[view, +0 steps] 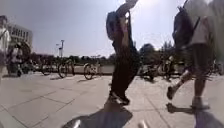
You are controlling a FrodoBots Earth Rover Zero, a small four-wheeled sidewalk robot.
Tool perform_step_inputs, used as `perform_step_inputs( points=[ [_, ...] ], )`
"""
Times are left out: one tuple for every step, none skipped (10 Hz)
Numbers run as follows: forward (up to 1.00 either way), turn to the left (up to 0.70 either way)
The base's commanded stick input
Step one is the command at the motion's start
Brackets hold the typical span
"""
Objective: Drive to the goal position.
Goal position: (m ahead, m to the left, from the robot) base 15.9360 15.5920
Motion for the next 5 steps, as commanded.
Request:
perform_step_inputs(
  points=[
    [0.7,0.35],
    [0.7,0.35],
    [0.7,0.35],
    [0.7,0.35],
    [0.7,0.35]
  ],
)
